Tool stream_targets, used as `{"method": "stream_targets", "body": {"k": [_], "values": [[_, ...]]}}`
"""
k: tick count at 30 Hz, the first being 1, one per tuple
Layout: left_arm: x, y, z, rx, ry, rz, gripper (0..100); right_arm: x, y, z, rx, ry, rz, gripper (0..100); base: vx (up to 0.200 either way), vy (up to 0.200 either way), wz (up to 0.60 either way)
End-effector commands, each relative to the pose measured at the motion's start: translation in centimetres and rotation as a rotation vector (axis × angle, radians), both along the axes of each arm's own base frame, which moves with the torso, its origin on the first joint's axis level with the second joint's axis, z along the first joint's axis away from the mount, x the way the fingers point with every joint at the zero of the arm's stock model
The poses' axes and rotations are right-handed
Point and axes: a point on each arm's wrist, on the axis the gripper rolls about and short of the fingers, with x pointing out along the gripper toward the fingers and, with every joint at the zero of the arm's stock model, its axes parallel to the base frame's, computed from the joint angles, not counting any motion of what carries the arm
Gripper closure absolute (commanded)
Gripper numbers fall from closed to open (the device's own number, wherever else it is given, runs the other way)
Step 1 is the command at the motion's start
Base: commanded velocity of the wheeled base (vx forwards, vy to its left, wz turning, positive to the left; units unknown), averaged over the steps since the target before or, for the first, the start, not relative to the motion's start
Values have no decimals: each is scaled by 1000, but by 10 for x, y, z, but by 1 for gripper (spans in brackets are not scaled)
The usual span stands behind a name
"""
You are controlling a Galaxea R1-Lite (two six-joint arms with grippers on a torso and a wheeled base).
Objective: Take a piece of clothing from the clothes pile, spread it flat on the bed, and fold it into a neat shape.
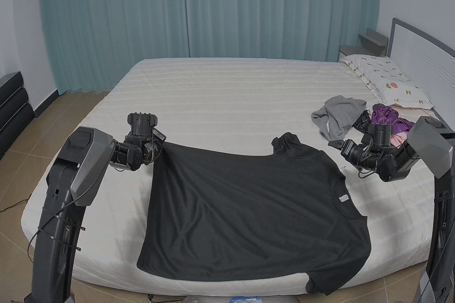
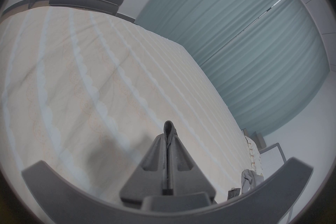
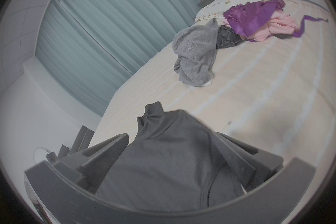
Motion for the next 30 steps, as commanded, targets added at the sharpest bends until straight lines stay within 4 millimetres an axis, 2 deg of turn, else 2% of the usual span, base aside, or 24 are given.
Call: {"method": "stream_targets", "body": {"k": [1, 9, 14, 16, 22, 23, 30], "values": [[-9, 0, 0, 3, 30, 10, 100, 42, 5, -68, -81, 89, 49, 0, 0, 0, 0], [-12, 9, -7, 2, 49, 31, 100, 63, 13, -73, -105, 23, 58, 0, 0, 0, 0], [-12, 11, -10, 3, 52, 34, 100, 66, 17, -74, -106, 11, 62, 0, 0, 0, 0], [-12, 11, -8, 0, 46, 34, 100, 76, 15, -75, -119, -24, 36, 0, 0, 0, 0], [-12, 8, -6, 1, 42, 28, 100, 79, 13, -84, -123, -25, 26, 0, 0, 0, 0], [-12, 7, -5, 1, 40, 26, 100, 79, 13, -84, -124, -25, 24, 100, 0, 0, 0], [-11, 6, -2, 2, 30, 23, 100, 81, 10, -79, -124, -38, 11, 100, 0, 0, 0]]}}
